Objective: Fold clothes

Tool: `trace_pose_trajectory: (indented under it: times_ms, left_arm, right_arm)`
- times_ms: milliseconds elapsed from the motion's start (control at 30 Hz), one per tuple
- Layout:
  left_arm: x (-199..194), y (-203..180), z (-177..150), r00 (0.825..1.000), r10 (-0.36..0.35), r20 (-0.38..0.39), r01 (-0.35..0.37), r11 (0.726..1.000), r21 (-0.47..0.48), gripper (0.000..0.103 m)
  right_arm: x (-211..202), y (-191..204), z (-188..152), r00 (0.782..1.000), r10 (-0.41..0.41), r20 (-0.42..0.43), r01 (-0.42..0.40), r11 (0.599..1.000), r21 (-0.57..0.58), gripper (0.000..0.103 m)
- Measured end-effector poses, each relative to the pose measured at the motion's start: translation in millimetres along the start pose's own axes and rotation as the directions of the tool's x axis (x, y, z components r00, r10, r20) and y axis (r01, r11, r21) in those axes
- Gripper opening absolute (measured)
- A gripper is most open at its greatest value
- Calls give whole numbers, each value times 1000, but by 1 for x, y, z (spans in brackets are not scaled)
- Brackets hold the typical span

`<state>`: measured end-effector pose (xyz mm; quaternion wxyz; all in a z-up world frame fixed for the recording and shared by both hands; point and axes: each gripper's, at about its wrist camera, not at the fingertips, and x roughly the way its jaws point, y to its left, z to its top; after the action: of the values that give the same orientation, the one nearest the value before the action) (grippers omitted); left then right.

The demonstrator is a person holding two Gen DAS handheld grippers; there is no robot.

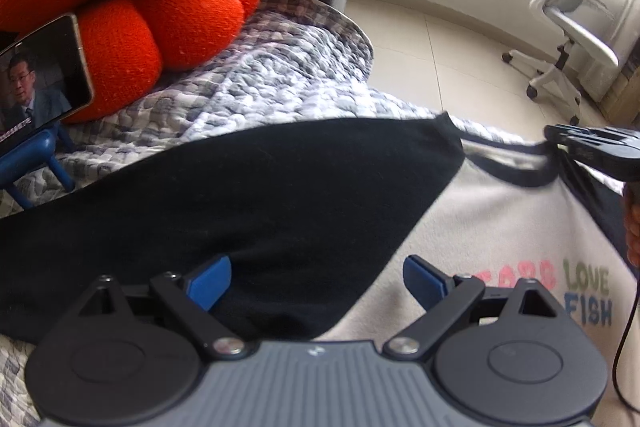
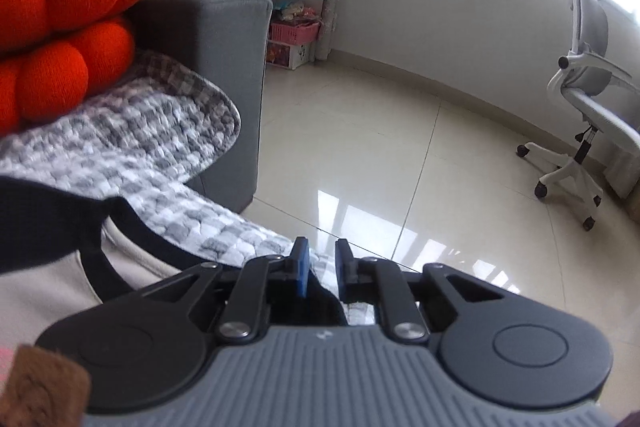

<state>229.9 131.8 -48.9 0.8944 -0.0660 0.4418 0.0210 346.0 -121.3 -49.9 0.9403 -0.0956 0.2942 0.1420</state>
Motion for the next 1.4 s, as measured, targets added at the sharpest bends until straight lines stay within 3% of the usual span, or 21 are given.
trace_pose_trajectory:
  times_ms: [167, 333, 500, 567, 700, 833, 900, 1000, 1133, 1233, 1267, 1400]
  left_arm:
    - [-1, 18, 5, 1000, 21, 2, -21, 999, -49, 94]
    - [-6, 44, 12, 999, 40, 24, -37, 992, -122, 94]
    - [-11, 75, 12, 997, 75, 13, -70, 971, -227, 94]
    - [-12, 82, 11, 997, 79, 7, -75, 964, -255, 92]
    - [-14, 95, 8, 996, 87, -6, -84, 948, -308, 86]
    - [-7, 100, 6, 996, 83, -44, -93, 945, -315, 84]
    - [-6, 103, 5, 996, 77, -50, -89, 941, -326, 84]
    - [-4, 107, 4, 996, 71, -58, -87, 934, -345, 84]
    - [-4, 112, 3, 996, 59, -61, -77, 926, -371, 84]
    - [-3, 113, 3, 997, 53, -61, -72, 922, -379, 84]
    - [-3, 112, 4, 997, 52, -62, -72, 921, -383, 84]
    - [-1, 108, 5, 997, 42, -59, -61, 926, -372, 84]
  right_arm:
    - [-24, -20, 9, 1000, -21, 7, 20, 993, 117, 19]
    - [-40, -18, -5, 997, 45, -58, -39, 995, 90, 22]
    - [-47, 30, -9, 985, 153, -76, -156, 987, -38, 28]
    - [-45, 55, -6, 976, 202, -78, -209, 973, -94, 39]
    - [-22, 109, 12, 960, 265, -91, -278, 939, -201, 39]
    - [10, 140, 31, 951, 292, -99, -307, 927, -214, 39]
    - [20, 154, 37, 938, 332, -106, -348, 904, -248, 39]
    - [26, 181, 38, 894, 422, -151, -448, 829, -334, 40]
    - [37, 203, 39, 886, 423, -188, -463, 797, -388, 42]
    - [37, 211, 37, 872, 440, -212, -489, 771, -408, 12]
    - [34, 214, 36, 877, 432, -209, -479, 762, -435, 7]
    - [22, 225, 33, 918, 373, -135, -388, 769, -508, 4]
